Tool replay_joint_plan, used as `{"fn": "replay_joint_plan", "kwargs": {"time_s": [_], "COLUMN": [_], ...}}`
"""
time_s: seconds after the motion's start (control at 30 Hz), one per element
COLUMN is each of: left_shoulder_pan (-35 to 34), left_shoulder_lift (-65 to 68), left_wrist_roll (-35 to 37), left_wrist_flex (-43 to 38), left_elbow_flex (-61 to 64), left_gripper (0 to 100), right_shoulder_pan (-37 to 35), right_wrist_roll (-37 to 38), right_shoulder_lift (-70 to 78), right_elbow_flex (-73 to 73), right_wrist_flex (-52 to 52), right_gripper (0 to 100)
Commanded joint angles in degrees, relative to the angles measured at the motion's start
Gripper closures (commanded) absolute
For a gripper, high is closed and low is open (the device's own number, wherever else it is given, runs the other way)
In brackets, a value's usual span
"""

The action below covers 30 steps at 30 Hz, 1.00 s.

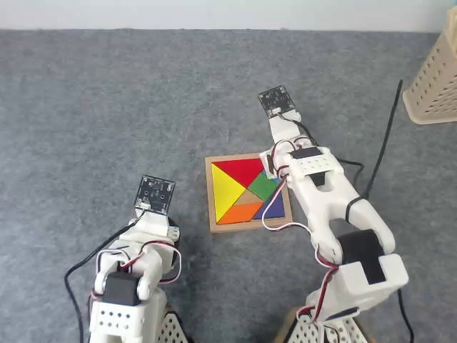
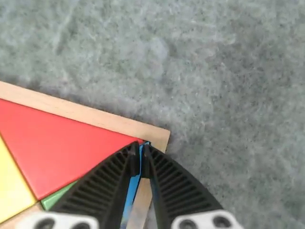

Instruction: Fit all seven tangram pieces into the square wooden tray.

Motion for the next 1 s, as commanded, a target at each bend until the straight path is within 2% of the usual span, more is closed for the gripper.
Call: {"fn": "replay_joint_plan", "kwargs": {"time_s": [0.0, 0.3, 0.53, 0.73, 0.97], "left_shoulder_pan": [-0.09, -0.09, -0.09, -0.09, 0.00], "left_shoulder_lift": [-1.23, -1.23, -1.23, -1.23, -1.23], "left_wrist_roll": [0.35, 0.35, 0.35, 0.35, 0.35], "left_wrist_flex": [0.35, 0.35, 0.35, 0.35, 0.35], "left_elbow_flex": [-1.10, -1.10, -1.10, -1.10, -1.10], "left_gripper": [99, 99, 99, 99, 99], "right_shoulder_pan": [0.75, 1.63, 1.36, 1.27, 4.09], "right_wrist_roll": [-0.79, -0.88, -1.23, -1.32, -0.88], "right_shoulder_lift": [-2.07, -13.14, -18.51, -19.74, -28.44], "right_elbow_flex": [-0.44, -0.26, -0.18, 5.19, 20.31], "right_wrist_flex": [2.86, 14.99, 20.53, 16.92, 11.12], "right_gripper": [99.0, 99.0, 99.0, 99.0, 99.0]}}
